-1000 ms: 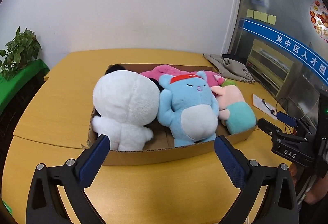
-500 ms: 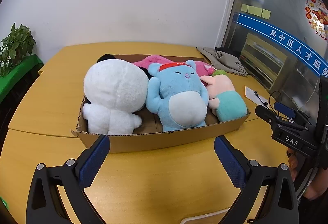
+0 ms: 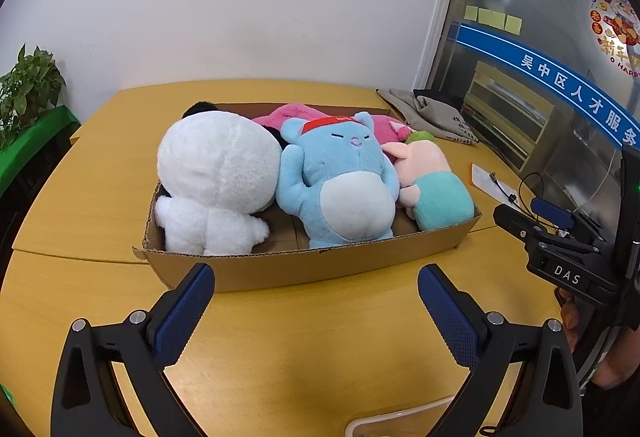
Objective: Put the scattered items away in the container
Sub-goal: 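Open both grippers and withdraw them from the box, then move both grippers to the clear phone case and close on its sides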
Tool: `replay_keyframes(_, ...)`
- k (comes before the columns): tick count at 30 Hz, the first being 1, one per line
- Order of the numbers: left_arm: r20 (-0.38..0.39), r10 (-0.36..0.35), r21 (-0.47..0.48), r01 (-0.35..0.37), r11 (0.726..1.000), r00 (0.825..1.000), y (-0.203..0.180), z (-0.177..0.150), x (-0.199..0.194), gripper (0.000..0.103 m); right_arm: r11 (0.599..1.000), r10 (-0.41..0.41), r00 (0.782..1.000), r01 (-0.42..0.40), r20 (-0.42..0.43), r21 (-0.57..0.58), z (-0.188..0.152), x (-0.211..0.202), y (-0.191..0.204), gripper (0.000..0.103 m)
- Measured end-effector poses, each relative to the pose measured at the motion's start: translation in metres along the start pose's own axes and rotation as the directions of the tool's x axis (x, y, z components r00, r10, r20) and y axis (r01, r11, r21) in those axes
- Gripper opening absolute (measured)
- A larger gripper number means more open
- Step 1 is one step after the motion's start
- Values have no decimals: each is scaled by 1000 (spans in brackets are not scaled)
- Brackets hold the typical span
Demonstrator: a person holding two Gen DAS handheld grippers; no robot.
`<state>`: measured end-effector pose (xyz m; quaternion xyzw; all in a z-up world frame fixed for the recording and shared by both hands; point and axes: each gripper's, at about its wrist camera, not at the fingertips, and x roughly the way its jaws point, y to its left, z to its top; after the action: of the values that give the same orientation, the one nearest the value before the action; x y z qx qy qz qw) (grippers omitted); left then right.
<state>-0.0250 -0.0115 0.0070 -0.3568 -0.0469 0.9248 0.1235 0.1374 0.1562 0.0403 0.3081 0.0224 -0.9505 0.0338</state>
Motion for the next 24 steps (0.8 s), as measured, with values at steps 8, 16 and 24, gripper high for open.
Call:
replay_keyframes(8,-66,-34,13,35,999,997,7,-26,-4,103,1000,23,1000,-24,-11,-17,-20,-15,-7,83)
replay_keyframes(16,-291,-90,81,118,990,952,3,-94,19,103,997,54,958,-68,-282,-41,-126,-14,-11,83)
replay_keyframes(24,-447,-161,109,232,967,880,-15,-134,47,96,978,164,902,-203,-400,-56,-180,-20,10,81)
